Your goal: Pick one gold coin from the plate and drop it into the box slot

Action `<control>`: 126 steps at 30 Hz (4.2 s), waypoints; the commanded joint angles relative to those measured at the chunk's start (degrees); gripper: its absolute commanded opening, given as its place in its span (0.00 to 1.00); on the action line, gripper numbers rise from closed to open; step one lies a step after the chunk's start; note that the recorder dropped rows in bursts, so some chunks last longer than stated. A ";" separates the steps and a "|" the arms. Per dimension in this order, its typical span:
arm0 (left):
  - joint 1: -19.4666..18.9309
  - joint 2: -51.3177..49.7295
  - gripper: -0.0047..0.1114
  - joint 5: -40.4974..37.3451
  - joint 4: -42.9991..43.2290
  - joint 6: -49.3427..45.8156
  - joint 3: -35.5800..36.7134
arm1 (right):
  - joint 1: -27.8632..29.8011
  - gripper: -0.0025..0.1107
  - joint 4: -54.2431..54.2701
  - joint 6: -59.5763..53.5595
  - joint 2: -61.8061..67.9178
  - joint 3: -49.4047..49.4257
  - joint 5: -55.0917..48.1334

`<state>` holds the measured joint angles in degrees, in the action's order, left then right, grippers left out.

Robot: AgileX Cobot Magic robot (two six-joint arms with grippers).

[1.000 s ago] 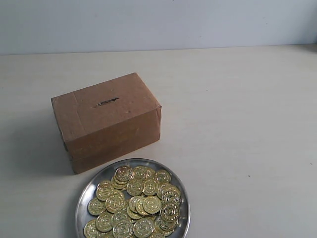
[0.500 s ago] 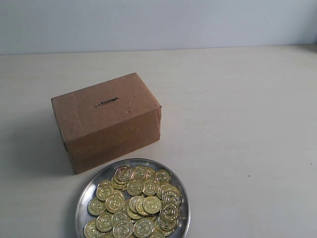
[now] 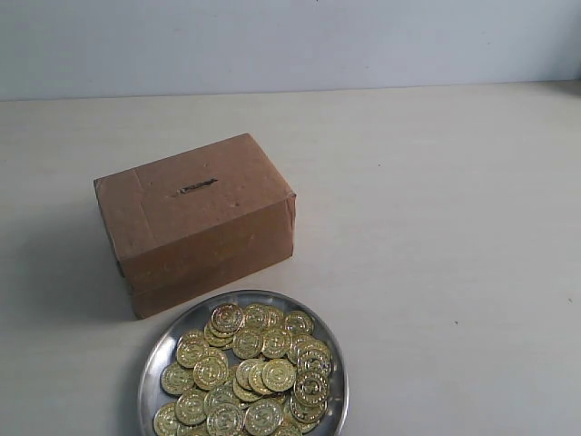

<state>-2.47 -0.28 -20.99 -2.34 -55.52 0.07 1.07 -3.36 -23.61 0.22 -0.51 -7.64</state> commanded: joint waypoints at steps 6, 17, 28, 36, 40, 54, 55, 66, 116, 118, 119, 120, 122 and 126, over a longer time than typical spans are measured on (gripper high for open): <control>0.59 0.28 0.04 0.56 -0.83 0.44 -0.07 | 0.28 0.02 0.05 -0.21 -0.22 0.51 -4.43; 0.52 0.28 0.04 0.45 -0.83 0.44 -0.07 | 0.28 0.02 3.73 -0.21 -0.22 0.51 -7.70; 0.52 0.28 0.04 0.55 -0.83 0.44 -0.07 | 0.28 0.02 4.80 5.70 -0.22 0.51 -7.39; 0.52 0.28 0.04 0.81 -1.66 18.21 -0.07 | 0.28 0.02 4.80 11.24 -0.22 0.51 -7.29; 0.52 0.28 0.04 1.19 -2.21 42.42 -0.07 | 0.28 0.02 4.80 14.78 -0.22 0.51 -7.29; 0.52 0.28 0.04 2.06 -2.21 46.96 -0.07 | 0.28 0.02 4.91 16.20 -0.22 0.51 -7.03; 0.52 0.28 0.04 1.95 -2.21 46.96 -0.07 | 0.28 0.02 4.91 16.20 -0.22 0.51 -7.03; 0.52 0.28 0.04 1.95 -2.21 46.96 -0.07 | 0.28 0.02 4.91 20.66 -0.22 0.51 -7.25; 0.28 0.28 0.04 0.72 -2.21 46.96 -0.07 | 0.28 0.02 2.83 20.27 -0.22 0.51 -12.17; 0.28 0.28 0.04 0.72 -2.21 46.96 -0.07 | 0.28 0.02 2.83 20.27 -0.22 0.51 -12.17; 0.28 0.28 0.04 0.72 -2.21 46.96 -0.07 | 0.28 0.02 2.83 20.27 -0.22 0.51 -12.17; 0.28 0.28 0.04 0.72 -2.21 46.96 -0.07 | 0.28 0.02 2.83 20.27 -0.22 0.51 -12.17; 0.28 0.28 0.04 0.72 -2.21 46.96 -0.07 | 0.28 0.02 2.83 20.27 -0.22 0.51 -12.17; 0.28 0.28 0.04 0.72 -2.21 46.96 -0.07 | 0.28 0.02 2.83 20.27 -0.22 0.51 -12.17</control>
<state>-2.17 -0.28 -20.56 -4.03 -9.01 0.07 1.07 0.00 -3.26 0.22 -0.26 -20.01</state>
